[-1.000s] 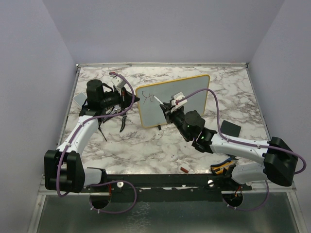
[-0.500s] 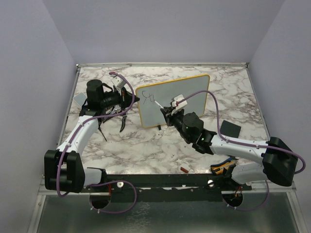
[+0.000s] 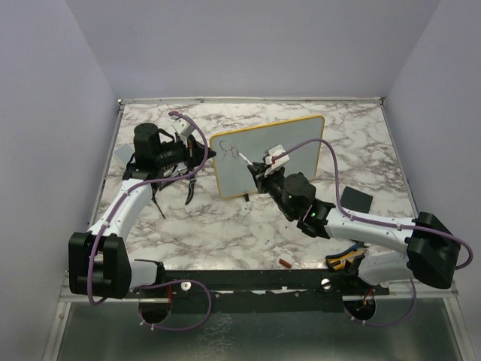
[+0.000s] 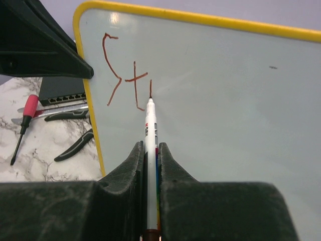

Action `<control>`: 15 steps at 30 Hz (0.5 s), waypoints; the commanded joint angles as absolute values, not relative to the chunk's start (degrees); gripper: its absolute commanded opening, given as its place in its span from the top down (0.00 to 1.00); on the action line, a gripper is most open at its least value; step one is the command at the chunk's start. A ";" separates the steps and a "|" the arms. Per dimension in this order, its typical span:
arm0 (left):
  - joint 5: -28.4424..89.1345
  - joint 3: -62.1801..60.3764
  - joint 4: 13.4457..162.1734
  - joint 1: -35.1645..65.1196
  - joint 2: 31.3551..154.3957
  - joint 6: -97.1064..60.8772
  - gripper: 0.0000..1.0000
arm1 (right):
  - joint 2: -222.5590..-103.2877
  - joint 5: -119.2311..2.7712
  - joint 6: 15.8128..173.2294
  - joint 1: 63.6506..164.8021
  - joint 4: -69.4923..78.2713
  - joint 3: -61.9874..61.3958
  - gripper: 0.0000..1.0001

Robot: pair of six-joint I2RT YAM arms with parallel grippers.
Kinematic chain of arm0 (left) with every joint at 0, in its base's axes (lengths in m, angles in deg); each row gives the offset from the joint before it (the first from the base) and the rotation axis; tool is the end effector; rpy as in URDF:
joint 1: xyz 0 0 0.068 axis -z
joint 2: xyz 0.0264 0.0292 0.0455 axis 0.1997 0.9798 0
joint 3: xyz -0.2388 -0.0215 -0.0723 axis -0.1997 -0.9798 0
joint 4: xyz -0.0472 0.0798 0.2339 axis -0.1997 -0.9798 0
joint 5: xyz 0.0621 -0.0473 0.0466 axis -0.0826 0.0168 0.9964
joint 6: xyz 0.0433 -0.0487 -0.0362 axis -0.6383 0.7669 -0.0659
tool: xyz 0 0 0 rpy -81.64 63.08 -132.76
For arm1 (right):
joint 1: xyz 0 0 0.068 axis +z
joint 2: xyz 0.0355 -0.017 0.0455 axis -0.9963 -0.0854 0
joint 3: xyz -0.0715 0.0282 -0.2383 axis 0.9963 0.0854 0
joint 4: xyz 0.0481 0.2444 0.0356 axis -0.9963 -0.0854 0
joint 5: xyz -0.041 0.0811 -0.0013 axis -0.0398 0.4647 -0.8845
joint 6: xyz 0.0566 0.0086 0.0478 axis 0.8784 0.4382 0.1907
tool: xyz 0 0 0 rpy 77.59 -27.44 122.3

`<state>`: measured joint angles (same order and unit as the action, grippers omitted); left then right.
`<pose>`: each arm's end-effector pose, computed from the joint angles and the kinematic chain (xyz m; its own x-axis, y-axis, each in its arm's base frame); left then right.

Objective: Write a sentence on the whiteboard

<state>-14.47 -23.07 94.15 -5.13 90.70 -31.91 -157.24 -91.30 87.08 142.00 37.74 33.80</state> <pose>0.2901 -0.0829 0.2783 -0.2211 0.0481 -0.9741 0.8442 0.5096 -0.1665 0.1962 0.2516 0.2631 -0.0048 -0.0254 -0.9997 -0.5222 0.8526 -0.0191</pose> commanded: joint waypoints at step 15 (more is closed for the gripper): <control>-11.51 -24.03 91.82 -5.12 90.42 -34.70 1.00 | -156.52 -95.79 84.14 141.70 41.64 32.59 0.99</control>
<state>-14.12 -23.07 94.13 -5.13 90.70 -31.89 -157.24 -93.51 84.81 142.03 40.10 33.06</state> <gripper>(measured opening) 0.020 0.101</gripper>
